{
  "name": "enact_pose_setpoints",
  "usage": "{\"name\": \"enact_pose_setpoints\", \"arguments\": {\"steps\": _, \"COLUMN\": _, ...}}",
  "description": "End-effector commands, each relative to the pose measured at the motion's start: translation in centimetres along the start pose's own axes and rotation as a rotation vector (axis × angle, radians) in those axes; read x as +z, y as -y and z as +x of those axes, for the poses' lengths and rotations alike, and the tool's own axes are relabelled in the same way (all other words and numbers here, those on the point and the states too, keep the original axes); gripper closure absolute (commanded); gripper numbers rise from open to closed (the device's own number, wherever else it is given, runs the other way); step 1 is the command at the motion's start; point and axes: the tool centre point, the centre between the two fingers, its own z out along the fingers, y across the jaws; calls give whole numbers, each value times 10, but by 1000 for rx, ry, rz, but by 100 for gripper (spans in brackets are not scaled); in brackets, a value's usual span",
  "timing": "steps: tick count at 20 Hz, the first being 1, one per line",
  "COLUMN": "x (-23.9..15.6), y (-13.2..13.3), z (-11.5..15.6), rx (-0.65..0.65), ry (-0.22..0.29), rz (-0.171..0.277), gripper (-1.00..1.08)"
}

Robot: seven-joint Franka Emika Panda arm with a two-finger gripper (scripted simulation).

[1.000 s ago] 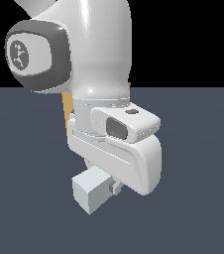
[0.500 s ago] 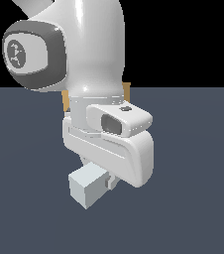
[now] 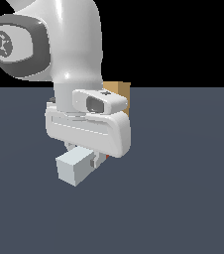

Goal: Insert the peg into the horizontal hole in a box.

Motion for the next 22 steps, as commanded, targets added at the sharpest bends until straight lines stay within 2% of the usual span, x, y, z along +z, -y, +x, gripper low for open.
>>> {"name": "enact_pose_setpoints", "arguments": {"steps": 1, "x": -7, "y": 14, "z": 2, "rx": -59, "ry": -2, "rz": -4, "gripper": 108}}
{"name": "enact_pose_setpoints", "arguments": {"steps": 10, "x": -19, "y": 46, "z": 2, "rx": -185, "ry": -2, "rz": -4, "gripper": 108}}
{"name": "enact_pose_setpoints", "arguments": {"steps": 22, "x": -23, "y": 49, "z": 1, "rx": -203, "ry": -3, "rz": -7, "gripper": 108}}
